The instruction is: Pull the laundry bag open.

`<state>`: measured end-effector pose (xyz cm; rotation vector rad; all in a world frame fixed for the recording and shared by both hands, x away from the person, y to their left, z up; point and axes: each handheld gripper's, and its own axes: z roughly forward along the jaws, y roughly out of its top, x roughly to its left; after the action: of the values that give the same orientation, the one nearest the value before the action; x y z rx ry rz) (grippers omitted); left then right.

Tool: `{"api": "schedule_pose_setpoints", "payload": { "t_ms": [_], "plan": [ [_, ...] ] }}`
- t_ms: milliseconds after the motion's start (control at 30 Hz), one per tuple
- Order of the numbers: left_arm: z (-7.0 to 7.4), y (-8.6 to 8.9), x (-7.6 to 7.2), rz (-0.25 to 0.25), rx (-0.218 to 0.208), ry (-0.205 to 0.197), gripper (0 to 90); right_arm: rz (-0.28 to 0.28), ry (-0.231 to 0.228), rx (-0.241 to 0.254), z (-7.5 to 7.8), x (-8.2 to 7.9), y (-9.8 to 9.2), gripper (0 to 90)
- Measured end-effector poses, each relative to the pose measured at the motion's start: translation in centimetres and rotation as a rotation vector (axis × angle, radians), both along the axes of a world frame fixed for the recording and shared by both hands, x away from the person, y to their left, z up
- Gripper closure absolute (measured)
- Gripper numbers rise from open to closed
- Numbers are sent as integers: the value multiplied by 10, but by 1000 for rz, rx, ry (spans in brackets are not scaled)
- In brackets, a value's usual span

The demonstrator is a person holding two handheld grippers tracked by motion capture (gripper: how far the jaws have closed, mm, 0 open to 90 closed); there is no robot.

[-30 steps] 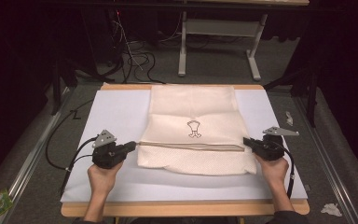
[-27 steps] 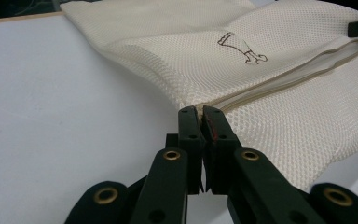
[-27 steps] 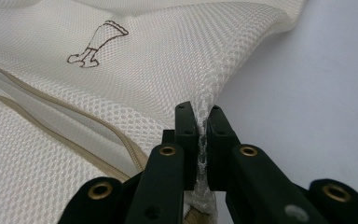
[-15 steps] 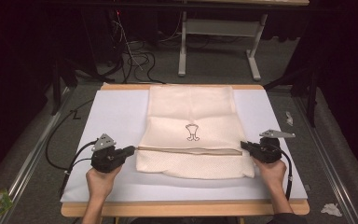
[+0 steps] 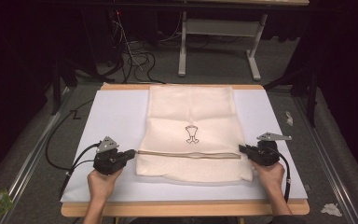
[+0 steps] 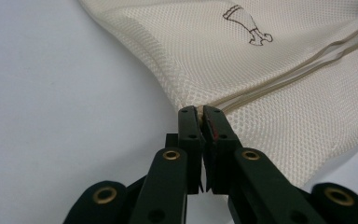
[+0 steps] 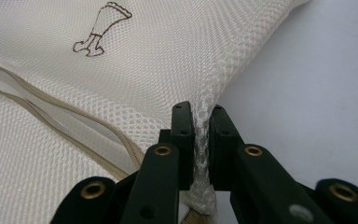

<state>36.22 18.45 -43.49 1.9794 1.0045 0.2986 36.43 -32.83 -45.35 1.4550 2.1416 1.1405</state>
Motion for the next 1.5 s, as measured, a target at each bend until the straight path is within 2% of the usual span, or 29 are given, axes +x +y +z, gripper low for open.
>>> {"api": "schedule_pose_setpoints", "payload": {
  "t_ms": [133,300,467,600,833,1100,1300,1500],
  "plan": [
    [-1,0,-1,-4,10,6,865,2,5,-5,-3,-1,0,838],
    [-1,3,0,5,-3,13,863,9,16,-7,-6,-1,1,829],
    [-6,0,-1,13,25,8,862,9,15,-20,-7,-1,2,814],
    [-7,0,-1,13,25,11,858,2,10,-28,-8,-2,3,794],
    [-9,-1,-2,12,32,10,840,-13,12,-53,-9,-2,3,691],
    [-7,0,-3,15,22,-13,783,-25,-40,-90,-2,-8,4,578],
    [-2,5,-6,39,-1,-59,684,-33,-99,-83,9,-17,1,582],
    [2,10,-7,74,-16,-104,607,-53,-139,-54,16,-23,-7,585]
  ]
}}
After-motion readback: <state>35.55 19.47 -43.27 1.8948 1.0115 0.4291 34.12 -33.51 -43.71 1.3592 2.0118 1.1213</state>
